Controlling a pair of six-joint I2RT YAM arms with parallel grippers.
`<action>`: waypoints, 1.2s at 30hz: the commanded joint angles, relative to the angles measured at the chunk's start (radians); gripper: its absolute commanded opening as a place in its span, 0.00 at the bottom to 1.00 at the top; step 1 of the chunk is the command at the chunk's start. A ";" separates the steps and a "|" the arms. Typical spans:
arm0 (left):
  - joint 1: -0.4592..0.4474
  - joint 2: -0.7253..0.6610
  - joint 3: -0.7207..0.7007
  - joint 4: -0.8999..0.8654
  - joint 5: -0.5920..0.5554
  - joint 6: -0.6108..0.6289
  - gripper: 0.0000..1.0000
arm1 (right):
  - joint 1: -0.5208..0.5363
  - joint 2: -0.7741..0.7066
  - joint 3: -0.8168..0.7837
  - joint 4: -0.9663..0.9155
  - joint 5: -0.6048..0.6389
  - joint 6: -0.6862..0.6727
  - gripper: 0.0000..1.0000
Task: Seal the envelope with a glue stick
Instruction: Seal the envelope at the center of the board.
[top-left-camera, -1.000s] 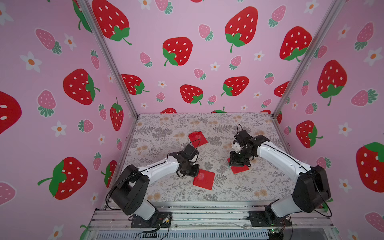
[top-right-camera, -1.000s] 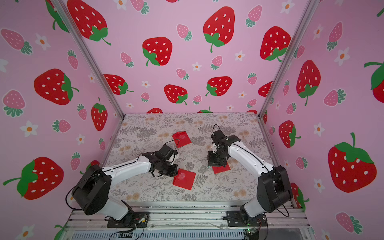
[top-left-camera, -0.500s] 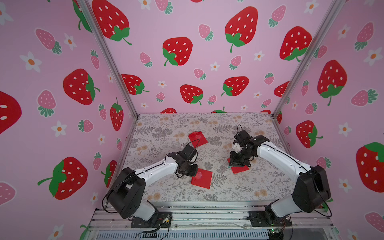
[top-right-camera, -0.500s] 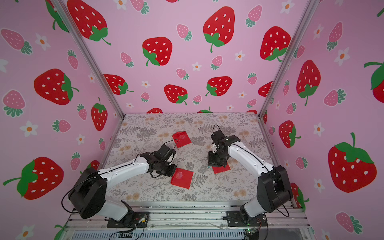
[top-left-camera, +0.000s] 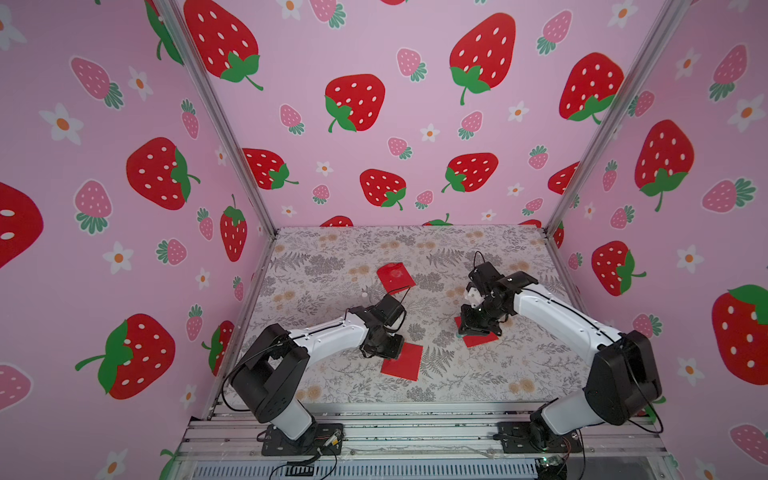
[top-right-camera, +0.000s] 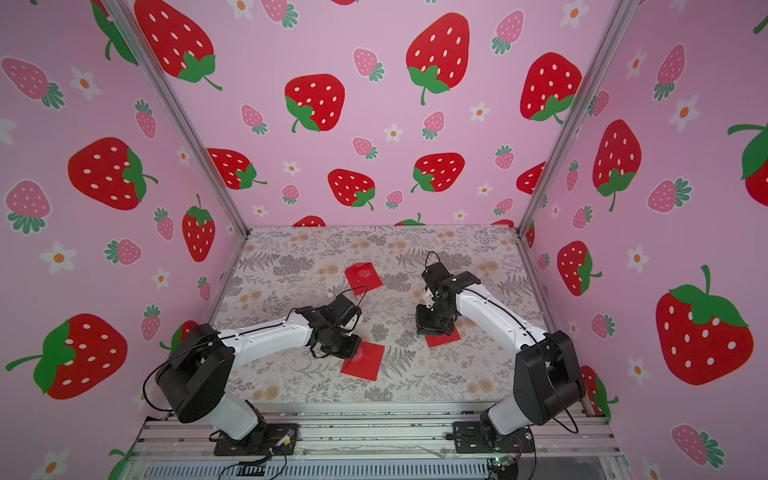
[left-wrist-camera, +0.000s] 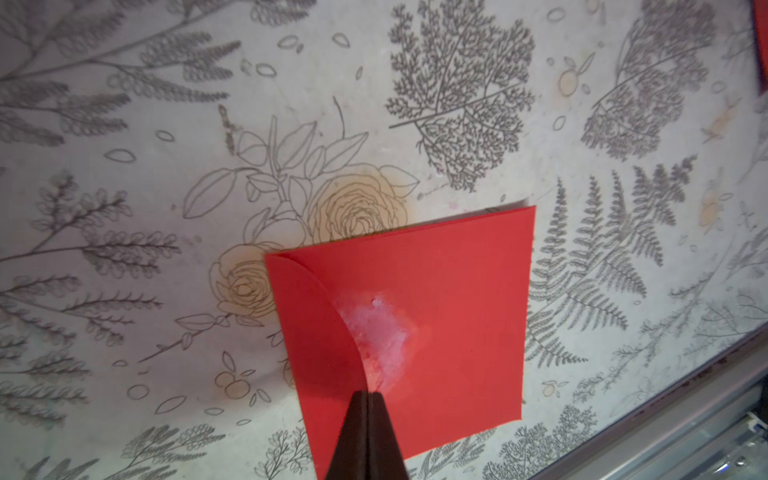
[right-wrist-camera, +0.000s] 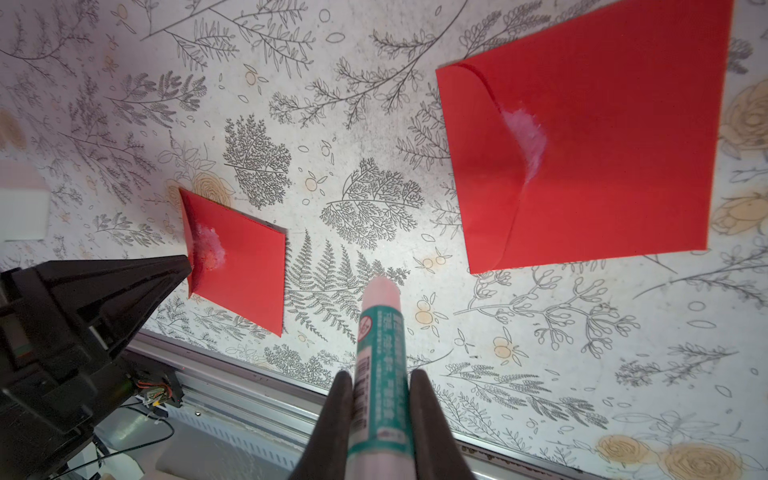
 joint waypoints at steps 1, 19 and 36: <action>-0.015 0.017 0.045 0.013 0.018 -0.026 0.01 | -0.001 0.014 -0.014 -0.005 -0.012 -0.013 0.00; 0.002 0.071 -0.045 0.136 0.123 -0.076 0.28 | 0.000 -0.006 -0.043 -0.009 -0.015 -0.011 0.00; 0.056 0.079 -0.035 0.013 0.066 0.033 0.10 | 0.008 0.018 -0.016 -0.040 0.014 -0.018 0.00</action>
